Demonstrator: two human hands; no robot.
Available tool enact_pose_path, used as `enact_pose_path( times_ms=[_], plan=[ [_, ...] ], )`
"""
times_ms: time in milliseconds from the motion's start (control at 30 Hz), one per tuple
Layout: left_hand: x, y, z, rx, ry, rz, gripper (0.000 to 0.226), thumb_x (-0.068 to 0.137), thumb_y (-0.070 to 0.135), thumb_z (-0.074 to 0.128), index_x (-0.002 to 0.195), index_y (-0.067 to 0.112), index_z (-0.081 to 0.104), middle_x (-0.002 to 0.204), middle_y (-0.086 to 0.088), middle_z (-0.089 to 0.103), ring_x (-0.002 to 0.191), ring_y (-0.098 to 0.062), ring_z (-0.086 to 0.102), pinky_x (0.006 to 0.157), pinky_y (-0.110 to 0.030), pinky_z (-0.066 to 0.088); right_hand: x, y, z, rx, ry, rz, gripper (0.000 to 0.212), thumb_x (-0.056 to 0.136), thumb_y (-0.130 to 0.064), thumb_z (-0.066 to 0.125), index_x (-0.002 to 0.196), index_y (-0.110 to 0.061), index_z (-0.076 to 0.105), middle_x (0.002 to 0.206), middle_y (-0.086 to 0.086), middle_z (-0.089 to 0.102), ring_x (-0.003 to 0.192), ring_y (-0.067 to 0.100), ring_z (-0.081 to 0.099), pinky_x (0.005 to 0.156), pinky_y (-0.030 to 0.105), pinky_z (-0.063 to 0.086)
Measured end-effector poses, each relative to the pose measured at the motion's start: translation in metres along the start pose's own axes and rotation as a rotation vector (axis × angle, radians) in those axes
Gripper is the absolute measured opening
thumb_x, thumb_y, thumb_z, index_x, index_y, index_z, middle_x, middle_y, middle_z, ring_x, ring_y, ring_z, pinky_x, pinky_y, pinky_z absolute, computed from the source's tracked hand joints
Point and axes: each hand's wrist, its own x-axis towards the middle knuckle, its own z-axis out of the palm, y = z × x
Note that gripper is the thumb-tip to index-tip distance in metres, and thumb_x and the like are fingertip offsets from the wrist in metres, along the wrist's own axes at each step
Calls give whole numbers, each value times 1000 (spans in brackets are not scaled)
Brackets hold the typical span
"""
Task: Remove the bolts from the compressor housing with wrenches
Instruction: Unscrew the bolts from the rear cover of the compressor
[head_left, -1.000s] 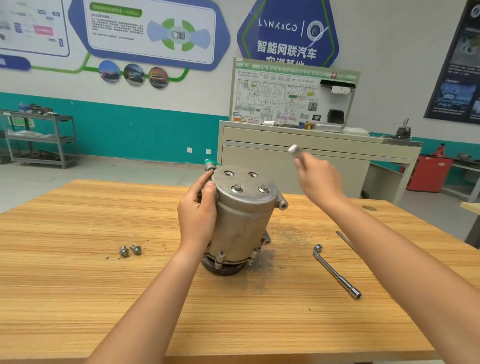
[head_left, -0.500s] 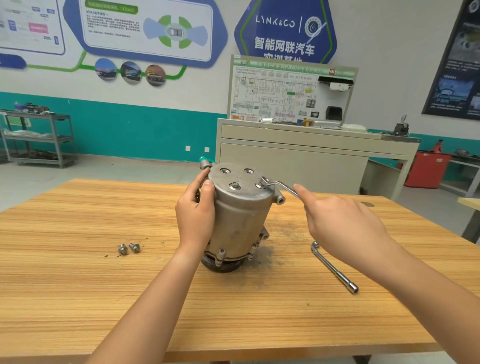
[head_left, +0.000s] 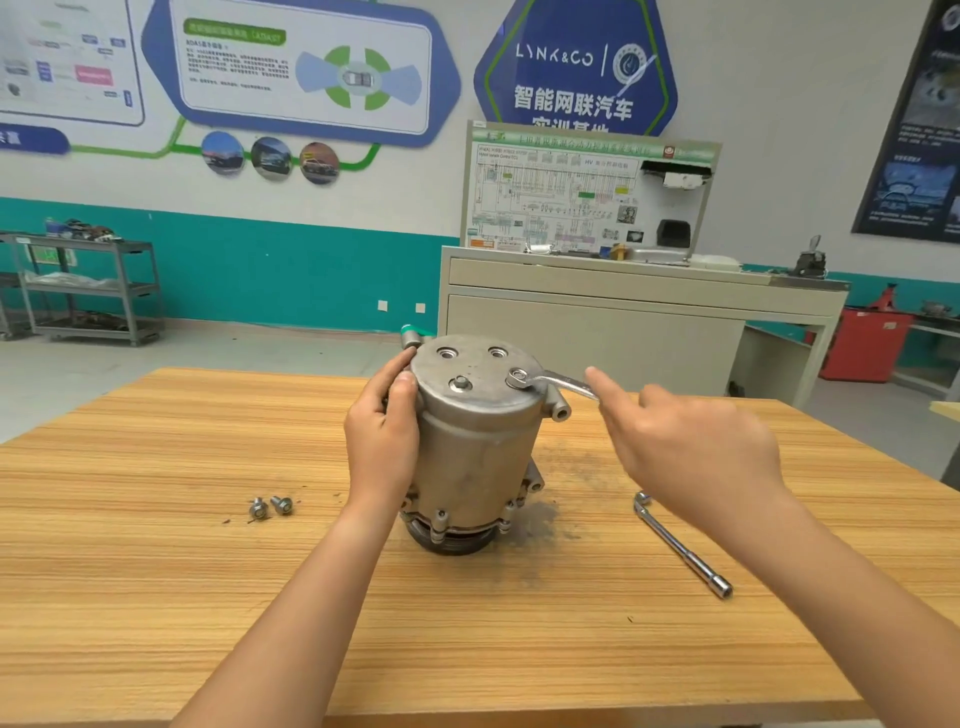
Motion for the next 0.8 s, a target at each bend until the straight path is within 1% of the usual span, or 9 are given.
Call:
enact_pose_path(
  times_ms=[100, 167, 233, 333, 500, 600, 667, 700, 800],
  plan=[
    [1, 1, 4, 16, -24, 23, 27, 97, 13, 46, 111, 30, 61, 103, 23, 61, 97, 17, 55, 81, -5, 43, 7, 19, 47, 164, 275, -50, 21, 85, -15, 60, 99, -7, 72, 56, 7, 62, 43, 21, 57, 38, 23, 39],
    [2, 0, 6, 2, -37, 23, 26, 96, 13, 47, 110, 30, 62, 103, 23, 62, 96, 17, 56, 77, -3, 42, 21, 22, 73, 323, 325, -27, 23, 86, -12, 57, 102, -1, 70, 82, 14, 71, 68, 26, 68, 60, 35, 54],
    [5, 0, 4, -14, -59, 12, 27, 96, 12, 47, 107, 31, 63, 102, 23, 63, 95, 17, 56, 75, -2, 41, 44, 18, 89, 373, 362, 2, 23, 82, -6, 61, 103, -1, 69, 97, 15, 70, 88, 31, 67, 78, 46, 53],
    [13, 1, 1, -6, -114, -8, 31, 96, 12, 45, 104, 35, 63, 103, 23, 64, 97, 16, 56, 77, -3, 42, 89, 4, 96, 466, 322, -99, 24, 78, -3, 65, 101, -2, 70, 102, 13, 69, 96, 33, 65, 79, 47, 53],
    [14, -2, 4, -20, -123, -18, 31, 97, 10, 41, 114, 24, 63, 110, 15, 65, 103, 11, 58, 84, -6, 43, 128, -9, 88, 449, 253, -359, 24, 74, 0, 71, 98, 1, 70, 101, 15, 69, 91, 34, 66, 75, 47, 53],
    [12, -2, 2, -26, -110, -20, 31, 98, 10, 40, 115, 24, 62, 109, 17, 64, 102, 13, 57, 81, -5, 43, 120, 4, 84, 564, 338, -34, 13, 81, -1, 63, 91, 7, 67, 84, 21, 70, 72, 37, 67, 57, 38, 54],
    [11, -3, 2, -28, -96, -20, 31, 98, 11, 40, 116, 23, 62, 109, 16, 64, 103, 12, 57, 81, -5, 43, 113, 16, 77, 760, 324, 386, 21, 95, -12, 45, 98, 4, 59, 79, 22, 66, 68, 38, 62, 58, 42, 47],
    [9, -2, 2, -31, -85, -20, 31, 98, 11, 40, 116, 24, 62, 109, 16, 64, 102, 13, 57, 81, -5, 43, 105, 22, 70, 854, 296, 467, 25, 98, -15, 39, 104, 2, 55, 75, 20, 64, 66, 38, 60, 60, 46, 46],
    [3, -1, 1, -45, -48, -8, 29, 95, 16, 43, 111, 30, 63, 107, 19, 64, 100, 14, 57, 77, -3, 42, 70, 26, 40, 785, 167, 302, 28, 97, -14, 37, 121, -6, 49, 52, 2, 46, 48, 29, 47, 45, 37, 38]
  ],
)
